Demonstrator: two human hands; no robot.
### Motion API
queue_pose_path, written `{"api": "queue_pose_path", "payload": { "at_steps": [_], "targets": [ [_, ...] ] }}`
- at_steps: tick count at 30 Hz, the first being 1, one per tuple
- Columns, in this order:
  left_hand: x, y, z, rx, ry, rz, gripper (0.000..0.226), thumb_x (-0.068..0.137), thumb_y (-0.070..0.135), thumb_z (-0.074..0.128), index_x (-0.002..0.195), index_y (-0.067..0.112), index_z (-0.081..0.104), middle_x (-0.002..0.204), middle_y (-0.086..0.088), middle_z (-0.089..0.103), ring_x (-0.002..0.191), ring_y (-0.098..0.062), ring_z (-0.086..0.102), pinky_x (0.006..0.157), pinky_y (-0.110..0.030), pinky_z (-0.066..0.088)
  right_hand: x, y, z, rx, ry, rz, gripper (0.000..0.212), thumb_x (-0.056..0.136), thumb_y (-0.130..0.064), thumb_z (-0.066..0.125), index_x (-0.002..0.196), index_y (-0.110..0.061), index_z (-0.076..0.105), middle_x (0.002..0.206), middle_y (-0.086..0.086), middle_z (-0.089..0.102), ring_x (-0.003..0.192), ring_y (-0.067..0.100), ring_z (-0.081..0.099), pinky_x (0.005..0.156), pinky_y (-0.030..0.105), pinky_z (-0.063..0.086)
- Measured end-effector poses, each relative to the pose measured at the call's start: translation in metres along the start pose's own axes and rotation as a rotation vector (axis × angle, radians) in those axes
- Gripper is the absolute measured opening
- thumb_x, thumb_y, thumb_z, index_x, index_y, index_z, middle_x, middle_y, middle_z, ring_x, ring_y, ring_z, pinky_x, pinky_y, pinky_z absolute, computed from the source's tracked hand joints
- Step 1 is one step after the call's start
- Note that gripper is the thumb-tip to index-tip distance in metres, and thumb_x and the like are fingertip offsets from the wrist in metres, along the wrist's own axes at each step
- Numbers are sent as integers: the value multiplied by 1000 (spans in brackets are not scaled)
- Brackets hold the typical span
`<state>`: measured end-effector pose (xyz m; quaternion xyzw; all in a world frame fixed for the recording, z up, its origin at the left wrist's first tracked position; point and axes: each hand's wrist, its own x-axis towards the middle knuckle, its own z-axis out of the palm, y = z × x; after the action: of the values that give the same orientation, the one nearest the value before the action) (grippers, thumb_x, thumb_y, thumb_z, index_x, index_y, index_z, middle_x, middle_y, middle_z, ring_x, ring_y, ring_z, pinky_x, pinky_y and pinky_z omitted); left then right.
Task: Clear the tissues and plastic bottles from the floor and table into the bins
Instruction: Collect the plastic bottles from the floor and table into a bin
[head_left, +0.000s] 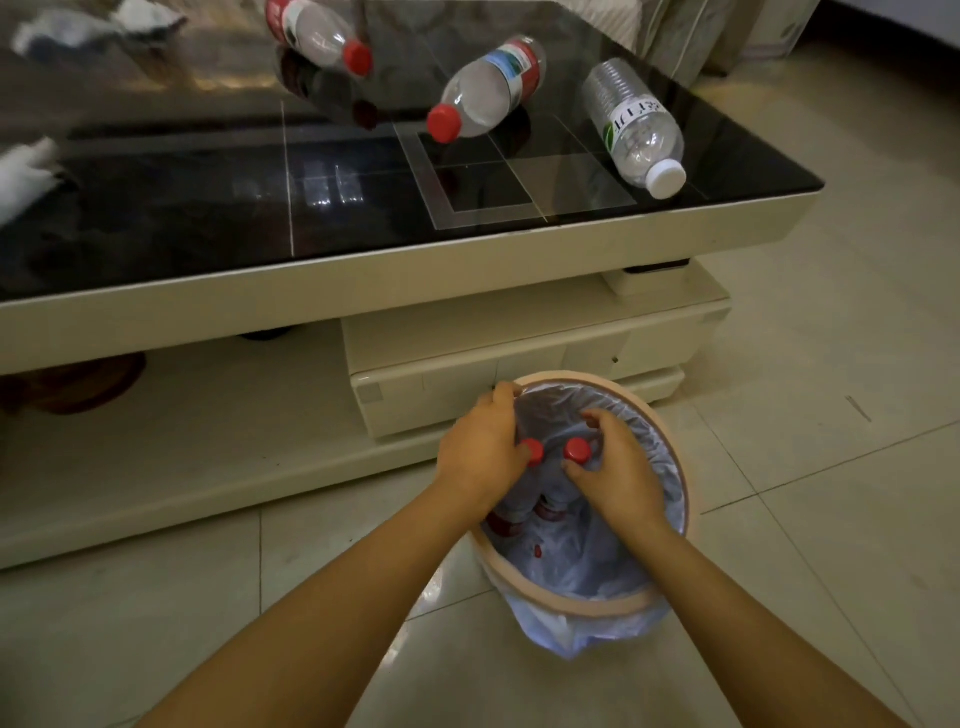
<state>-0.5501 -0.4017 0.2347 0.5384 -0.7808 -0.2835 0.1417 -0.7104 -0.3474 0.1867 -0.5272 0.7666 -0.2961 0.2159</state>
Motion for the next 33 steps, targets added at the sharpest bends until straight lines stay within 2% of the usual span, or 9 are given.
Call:
{"api": "queue_pose_path", "payload": {
  "at_steps": [3, 6, 9, 13, 15, 19, 25, 29, 33],
  "targets": [
    [-4, -5, -15, 16, -5, 1, 39, 83, 27, 63, 120, 23, 51, 114, -2, 63, 102, -25, 60, 81, -39, 52, -4, -15, -7, -60, 15, -68, 53, 78, -17, 70, 127, -19, 48, 128, 2, 54, 114, 20, 54, 92, 34, 47],
    [-12, -7, -37, 33, 15, -46, 23, 84, 32, 60, 106, 29, 59, 98, 7, 68, 93, -20, 64, 79, -39, 54, -9, -36, -13, -125, 10, -173, 44, 82, -25, 64, 123, -21, 51, 123, 3, 57, 109, 21, 57, 89, 40, 49],
    [-24, -10, -59, 77, 42, -47, 23, 86, 41, 58, 107, 33, 61, 99, 12, 69, 96, -15, 64, 81, -33, 52, -13, -60, -17, -216, 1, -257, 35, 85, -29, 61, 118, -20, 56, 117, 3, 61, 105, 23, 59, 86, 42, 50],
    [-46, -29, -94, 189, 44, -19, 28, 90, 44, 54, 115, 32, 59, 103, 12, 67, 98, -14, 62, 80, -30, 48, -21, -99, -16, -366, -69, -335, 26, 88, -35, 54, 112, -24, 59, 111, -3, 65, 100, 20, 61, 79, 37, 51],
    [-55, -42, -108, 241, 36, -4, 29, 90, 44, 54, 117, 31, 57, 102, 11, 67, 94, -13, 62, 77, -30, 48, -27, -116, -14, -409, -91, -361, 29, 89, -37, 51, 114, -25, 60, 112, -4, 65, 100, 18, 61, 78, 33, 49],
    [-70, -81, -140, 297, 26, -17, 28, 90, 46, 53, 115, 32, 56, 99, 12, 67, 88, -12, 62, 75, -31, 50, -41, -159, 3, -439, -143, -381, 39, 92, -40, 49, 127, -23, 56, 125, -3, 60, 111, 19, 57, 88, 34, 47],
    [-69, -119, -170, 325, 42, -19, 29, 87, 52, 49, 109, 33, 55, 101, 7, 68, 90, -17, 64, 74, -33, 50, -40, -206, 30, -416, -149, -353, 36, 91, -42, 53, 122, -26, 59, 126, -3, 61, 117, 19, 54, 91, 33, 45],
    [-59, -116, -174, 268, 9, -43, 32, 88, 50, 51, 114, 32, 54, 105, 10, 67, 97, -16, 63, 77, -32, 48, -32, -225, 28, -371, -159, -283, 33, 89, -40, 56, 120, -28, 61, 124, -4, 63, 115, 19, 56, 90, 33, 46],
    [-51, -91, -180, 213, -139, -56, 33, 88, 47, 53, 117, 33, 53, 106, 12, 66, 100, -14, 61, 78, -31, 45, -30, -236, 3, -347, -197, -215, 32, 89, -37, 56, 119, -27, 61, 121, -4, 63, 112, 19, 57, 89, 33, 47]
  ]
}}
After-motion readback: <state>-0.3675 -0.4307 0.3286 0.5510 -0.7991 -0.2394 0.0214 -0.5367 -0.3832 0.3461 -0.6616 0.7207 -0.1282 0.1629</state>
